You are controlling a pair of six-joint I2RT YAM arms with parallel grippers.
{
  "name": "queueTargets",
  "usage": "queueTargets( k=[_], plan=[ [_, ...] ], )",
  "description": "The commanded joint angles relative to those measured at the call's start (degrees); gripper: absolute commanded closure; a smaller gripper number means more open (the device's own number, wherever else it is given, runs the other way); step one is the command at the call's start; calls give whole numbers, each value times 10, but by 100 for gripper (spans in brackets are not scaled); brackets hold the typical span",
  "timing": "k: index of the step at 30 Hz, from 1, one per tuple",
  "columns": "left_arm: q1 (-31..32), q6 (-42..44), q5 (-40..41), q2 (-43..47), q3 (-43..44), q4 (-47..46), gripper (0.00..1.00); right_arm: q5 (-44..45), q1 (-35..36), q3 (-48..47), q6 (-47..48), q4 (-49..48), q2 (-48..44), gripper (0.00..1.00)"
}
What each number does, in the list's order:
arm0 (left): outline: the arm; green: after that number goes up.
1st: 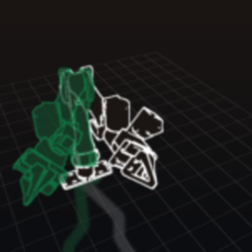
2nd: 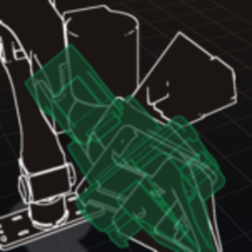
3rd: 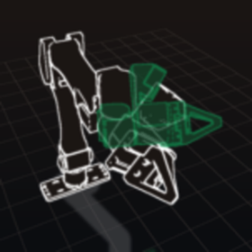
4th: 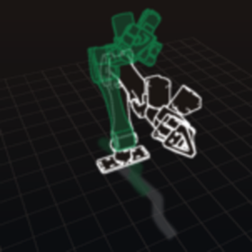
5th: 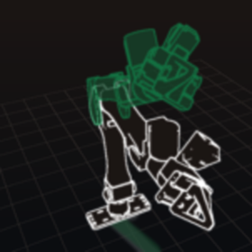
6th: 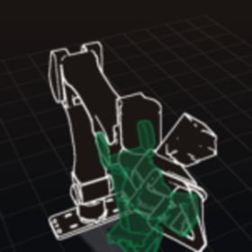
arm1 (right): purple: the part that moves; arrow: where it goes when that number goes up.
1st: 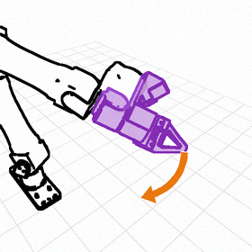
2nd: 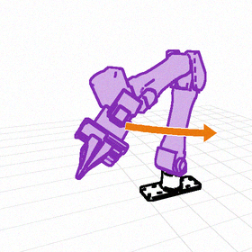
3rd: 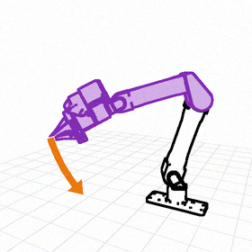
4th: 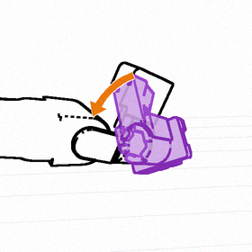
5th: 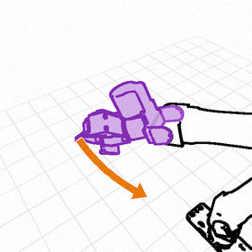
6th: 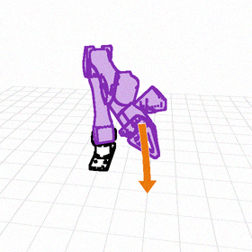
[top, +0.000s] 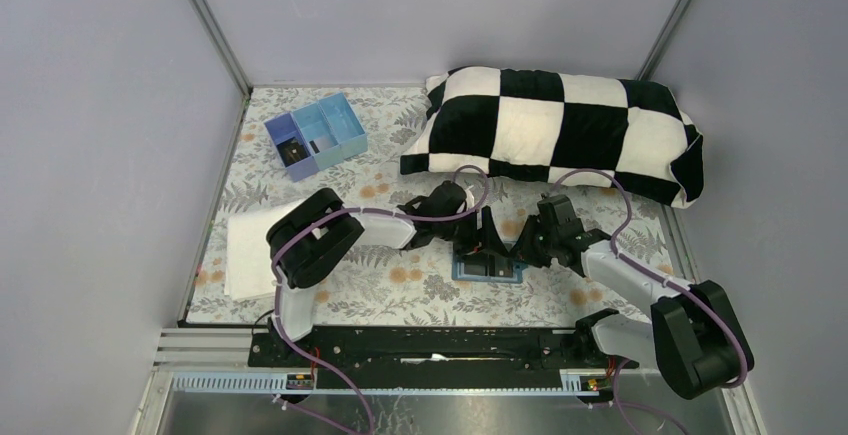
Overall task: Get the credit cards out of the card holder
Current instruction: Remove the credit card from the card holder.
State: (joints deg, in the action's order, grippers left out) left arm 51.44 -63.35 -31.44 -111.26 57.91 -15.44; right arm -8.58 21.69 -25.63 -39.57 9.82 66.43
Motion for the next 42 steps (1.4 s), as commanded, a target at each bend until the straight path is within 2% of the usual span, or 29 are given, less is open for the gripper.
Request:
queueTargets(
  k=[1, 10, 23, 32, 42],
  plan=[
    [0, 33, 28, -7, 27, 40, 33, 9, -2, 5, -4, -19, 19, 74],
    [1, 67, 95, 0, 45, 144, 35, 8, -2, 21, -10, -34, 39, 75],
    [1, 75, 145, 34, 37, 186, 42, 12, -2, 34, -16, -42, 53, 78],
    [2, 77, 158, 16, 52, 202, 46, 9, -2, 35, -16, -46, 55, 78],
    [5, 113, 236, 14, 61, 264, 39, 9, -2, 37, -16, -47, 53, 78]
  ],
)
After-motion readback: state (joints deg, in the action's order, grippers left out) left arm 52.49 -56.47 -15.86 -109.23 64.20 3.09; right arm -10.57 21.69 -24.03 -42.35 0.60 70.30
